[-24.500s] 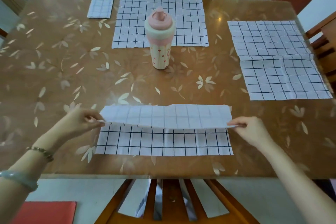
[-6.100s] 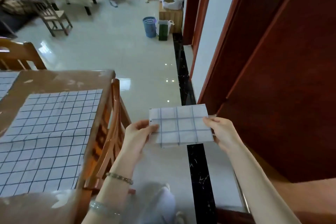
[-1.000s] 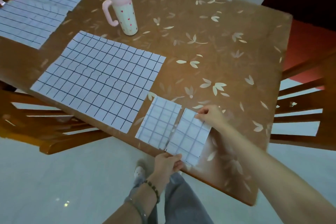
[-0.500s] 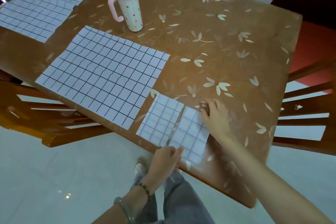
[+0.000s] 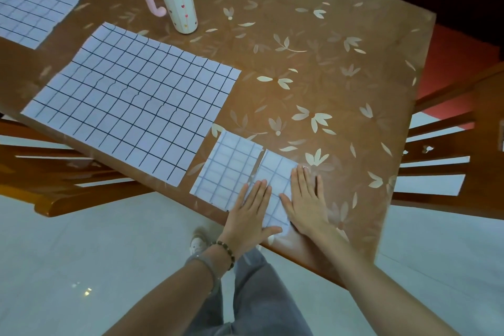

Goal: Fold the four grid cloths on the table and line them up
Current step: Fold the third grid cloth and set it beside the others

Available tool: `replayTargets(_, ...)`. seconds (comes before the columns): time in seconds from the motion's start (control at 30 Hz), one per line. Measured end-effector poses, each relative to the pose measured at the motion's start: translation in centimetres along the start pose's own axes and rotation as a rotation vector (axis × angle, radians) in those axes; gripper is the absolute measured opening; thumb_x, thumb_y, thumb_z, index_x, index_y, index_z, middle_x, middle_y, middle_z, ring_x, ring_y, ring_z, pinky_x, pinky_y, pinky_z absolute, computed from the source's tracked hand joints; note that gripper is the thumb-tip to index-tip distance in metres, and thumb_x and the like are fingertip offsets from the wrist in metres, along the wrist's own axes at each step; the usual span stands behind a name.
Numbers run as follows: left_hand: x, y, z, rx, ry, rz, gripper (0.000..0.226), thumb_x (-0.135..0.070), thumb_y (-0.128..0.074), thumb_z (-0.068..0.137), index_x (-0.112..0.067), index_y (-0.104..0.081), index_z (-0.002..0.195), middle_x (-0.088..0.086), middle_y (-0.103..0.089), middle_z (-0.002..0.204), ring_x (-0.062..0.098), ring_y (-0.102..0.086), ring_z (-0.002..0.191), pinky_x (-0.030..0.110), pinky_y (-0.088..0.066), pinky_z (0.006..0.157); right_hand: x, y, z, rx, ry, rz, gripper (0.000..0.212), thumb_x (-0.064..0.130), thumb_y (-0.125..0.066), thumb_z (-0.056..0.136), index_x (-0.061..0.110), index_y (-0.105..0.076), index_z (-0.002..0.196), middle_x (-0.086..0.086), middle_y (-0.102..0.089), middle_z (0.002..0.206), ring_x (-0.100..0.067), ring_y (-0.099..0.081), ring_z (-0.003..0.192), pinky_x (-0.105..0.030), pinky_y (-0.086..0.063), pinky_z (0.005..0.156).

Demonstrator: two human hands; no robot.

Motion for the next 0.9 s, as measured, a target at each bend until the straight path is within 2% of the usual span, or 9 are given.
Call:
replayTargets(0.1,-0.1,0.2,-0.1,0.01,0.0,0.006,0.104,-0.075,0.013,0.081,-0.002,-0.014,0.15,0.016,-0.016,0.159,0.025,-0.001,0.146,0.05,-0.004,0.12,0.3,0.9,0.1,0.057,0.011,-0.009,0.079,0.056,0.003,0.09,0.005,0.0,0.15,-0.011,0.003,0.159,-0.021,0.01,0.145,-0.042,0.017,0.113)
replayTargets(0.17,-0.4,0.9,-0.1,0.025,-0.036,0.037,0.11,-0.075,0.025,0.071,-0.004,0.001,0.151,0.013,0.0,0.161,0.024,0.009,0.147,0.049,0.008,0.119,0.7,1.9,0.1,0.113,0.016,0.013,0.072,0.05,-0.014,0.096,0.004,0.001,0.15,-0.012,0.008,0.159,-0.022,0.012,0.146,-0.044,0.01,0.115)
replayTargets(0.27,0.1,3.8,-0.4,-0.027,-0.096,-0.031,0.108,-0.074,0.02,0.072,-0.007,-0.008,0.153,0.01,-0.006,0.162,0.022,0.003,0.149,0.046,0.01,0.119,1.3,5.8,1.1,0.153,0.003,0.087,0.058,0.033,-0.038,0.097,0.006,-0.021,0.145,-0.014,-0.004,0.158,-0.027,-0.001,0.145,-0.044,-0.011,0.115)
replayTargets(0.33,1.9,6.9,-1.0,-0.056,-0.107,-0.134,0.103,-0.073,0.009,0.076,-0.011,-0.02,0.152,0.008,-0.016,0.161,0.02,-0.003,0.149,0.041,0.008,0.118,2.2,9.5,1.7,0.193,0.0,0.157,0.055,0.034,-0.045,0.094,0.014,-0.03,0.143,-0.009,-0.025,0.153,-0.028,-0.023,0.139,-0.041,-0.025,0.109)
replayTargets(0.43,6.6,12.7,-2.9,-0.046,-0.037,-0.282,0.077,-0.065,-0.023,0.092,-0.015,-0.028,0.15,0.006,-0.028,0.157,0.021,-0.017,0.146,0.037,-0.008,0.118,5.2,15.9,2.2,0.225,0.069,0.246,0.051,0.038,-0.053,0.091,0.028,-0.039,0.139,-0.002,-0.048,0.14,-0.024,-0.046,0.126,-0.04,-0.04,0.101)
replayTargets(0.57,14.2,18.9,-8.0,-0.011,0.089,-0.634,0.059,-0.057,-0.051,0.09,-0.036,-0.038,0.144,-0.015,-0.046,0.14,0.01,-0.047,0.124,0.034,-0.04,0.101,11.6,23.1,1.2,0.102,0.191,0.274,0.057,0.042,-0.055,0.09,0.023,-0.038,0.141,-0.003,-0.047,0.142,-0.022,-0.046,0.126,-0.037,-0.039,0.101)
replayTargets(0.7,21.9,22.8,-14.5,-0.262,0.051,-0.809,0.063,-0.048,-0.066,0.084,-0.037,-0.041,0.141,-0.021,-0.049,0.134,-0.002,-0.046,0.124,0.029,-0.038,0.108,19.4,26.5,-0.3,-0.039,0.289,0.586,0.07,0.039,-0.066,0.085,0.033,-0.031,0.145,0.006,-0.043,0.144,-0.014,-0.044,0.127,-0.034,-0.038,0.105)
replayTargets(0.8,27.7,23.9,-20.1,-0.516,0.008,-0.975,0.071,-0.036,-0.073,0.08,-0.035,-0.039,0.142,-0.022,-0.048,0.136,-0.005,-0.048,0.122,0.021,-0.041,0.104,25.9,27.1,-1.5,-0.149,0.318,0.965,0.079,0.027,-0.075,0.078,0.038,-0.031,0.142,0.006,-0.048,0.136,-0.009,-0.048,0.123,-0.034,-0.042,0.104)
replayTargets(0.9,33.1,23.2,-24.5,-0.618,-0.034,-1.068,0.081,-0.026,-0.078,0.077,-0.034,-0.034,0.144,-0.022,-0.045,0.139,-0.005,-0.048,0.124,0.017,-0.042,0.1,32.3,26.7,-2.5,-0.205,0.35,1.155,0.085,0.017,-0.078,0.075,0.042,-0.03,0.141,0.009,-0.047,0.136,-0.007,-0.048,0.124,-0.031,-0.044,0.101)
Point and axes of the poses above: each hand's wrist, its own z-axis towards the middle knuckle, its own y-axis out of the back of the hand, x = y × z, the point moved 4 cm from there along z, towards the middle knuckle
